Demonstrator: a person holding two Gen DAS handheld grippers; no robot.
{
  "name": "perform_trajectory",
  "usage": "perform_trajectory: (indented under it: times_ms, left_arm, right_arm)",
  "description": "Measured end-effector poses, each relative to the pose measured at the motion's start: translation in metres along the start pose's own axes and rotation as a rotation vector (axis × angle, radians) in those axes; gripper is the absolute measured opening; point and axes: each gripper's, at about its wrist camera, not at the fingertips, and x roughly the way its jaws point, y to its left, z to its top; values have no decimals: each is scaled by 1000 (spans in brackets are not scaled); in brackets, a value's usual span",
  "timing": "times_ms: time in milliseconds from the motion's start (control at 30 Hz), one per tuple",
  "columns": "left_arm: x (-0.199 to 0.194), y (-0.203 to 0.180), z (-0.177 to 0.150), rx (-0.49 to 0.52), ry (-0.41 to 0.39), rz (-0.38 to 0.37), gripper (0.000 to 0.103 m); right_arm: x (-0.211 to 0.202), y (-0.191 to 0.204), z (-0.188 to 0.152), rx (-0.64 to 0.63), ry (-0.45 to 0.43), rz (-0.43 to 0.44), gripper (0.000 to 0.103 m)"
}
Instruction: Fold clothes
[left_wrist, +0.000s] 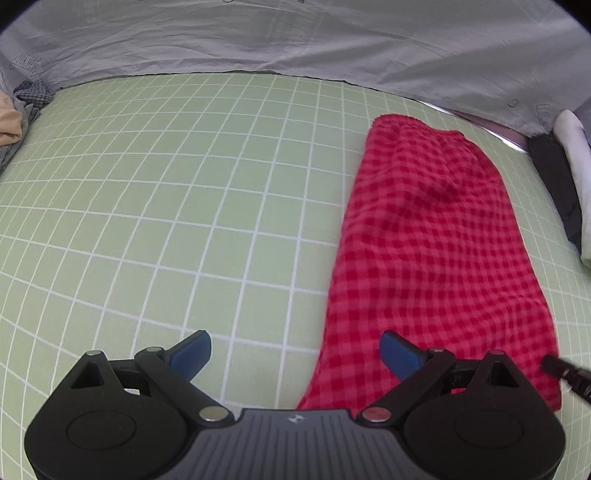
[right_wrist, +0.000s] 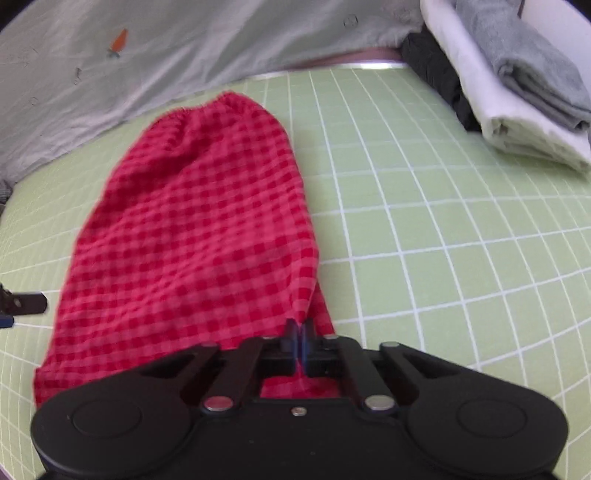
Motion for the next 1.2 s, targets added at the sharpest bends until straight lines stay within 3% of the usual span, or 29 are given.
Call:
perform_trajectory:
  times_ms: [167, 333, 400, 433, 467, 533, 633, 933, 1200]
  left_arm:
    - [-6, 5, -8, -20, -1, -3, 97]
    - [-1, 8, -14, -23, 29, -10, 97]
    - [2, 8, -19, -24, 37, -19, 97]
    - [4, 7, -21, -27, 48, -24, 97]
    - [7, 7, -23, -29, 59, -30, 97]
    - [11, 4, -26, -25, 82, -43, 97]
    - [17, -1, -30, -13, 118, -65, 97]
    - [29, -11, -30, 53, 173, -97, 97]
    - [34, -25, -37, 123, 199, -101, 98]
  right_arm:
    - [-44, -5, 4, 54, -102, 45, 1]
    - [-29, -22, -12, 101, 10, 3, 2]
    - [-23, -28, -19, 119, 57, -15, 12]
    - [-22, -27, -19, 112, 60, -19, 34]
    - [-20, -26, -19, 101, 59, -23, 50]
    - [-16, -23, -19, 83, 67, -20, 53]
    - [-6, -19, -21, 59, 101, -9, 70]
    - [12, -1, -25, -40, 154, 20, 78]
    - [16, 18, -38, -177, 219, -19, 94]
